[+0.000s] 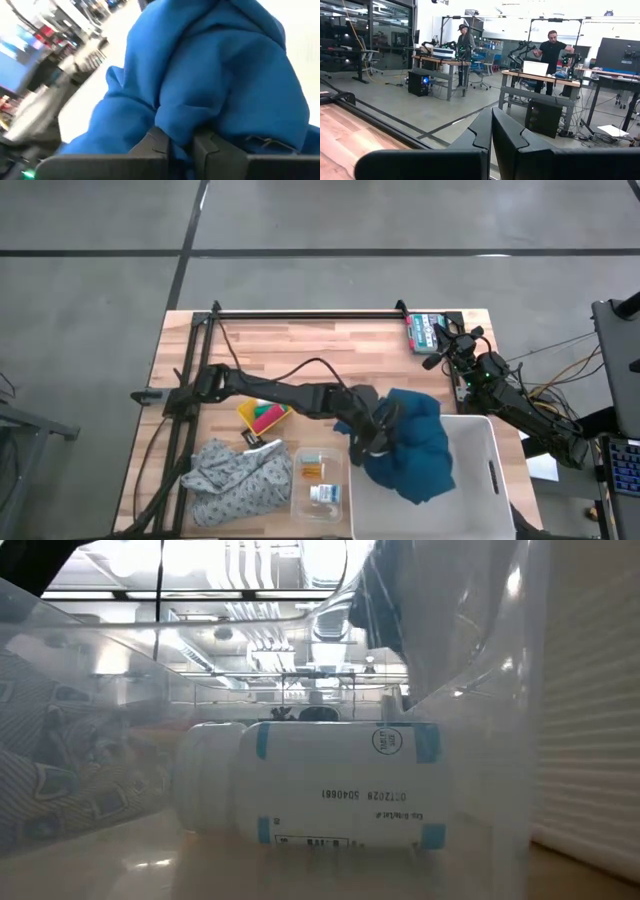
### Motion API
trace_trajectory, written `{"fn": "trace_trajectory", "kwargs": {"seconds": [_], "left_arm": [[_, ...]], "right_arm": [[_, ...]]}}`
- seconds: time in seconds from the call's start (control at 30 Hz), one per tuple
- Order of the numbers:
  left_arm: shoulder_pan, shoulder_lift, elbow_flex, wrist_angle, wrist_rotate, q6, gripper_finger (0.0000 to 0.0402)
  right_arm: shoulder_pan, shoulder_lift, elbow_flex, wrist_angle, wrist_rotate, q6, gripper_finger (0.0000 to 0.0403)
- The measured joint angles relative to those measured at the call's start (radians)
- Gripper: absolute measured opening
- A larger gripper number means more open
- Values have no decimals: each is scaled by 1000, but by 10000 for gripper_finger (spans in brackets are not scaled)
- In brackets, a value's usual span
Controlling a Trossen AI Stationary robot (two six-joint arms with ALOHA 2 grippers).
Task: Pick & Place Medicine items
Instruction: Put the blue patient gown into the white laundry bin
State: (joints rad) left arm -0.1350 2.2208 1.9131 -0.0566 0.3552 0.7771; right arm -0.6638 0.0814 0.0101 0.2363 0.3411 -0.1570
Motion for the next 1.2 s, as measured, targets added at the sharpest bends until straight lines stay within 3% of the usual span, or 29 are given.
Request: {"fn": "trace_trajectory", "kwargs": {"seconds": [0.27,0.57,1.2], "left_arm": [[1,4,-56,27,-6,12,43],[-4,4,-56,30,-6,11,96],[-7,4,-55,33,12,8,320]], "right_arm": [[0,0,0,0,0,0,8],[0,0,0,0,0,0,8],[0,0,0,0,0,0,8]]}}
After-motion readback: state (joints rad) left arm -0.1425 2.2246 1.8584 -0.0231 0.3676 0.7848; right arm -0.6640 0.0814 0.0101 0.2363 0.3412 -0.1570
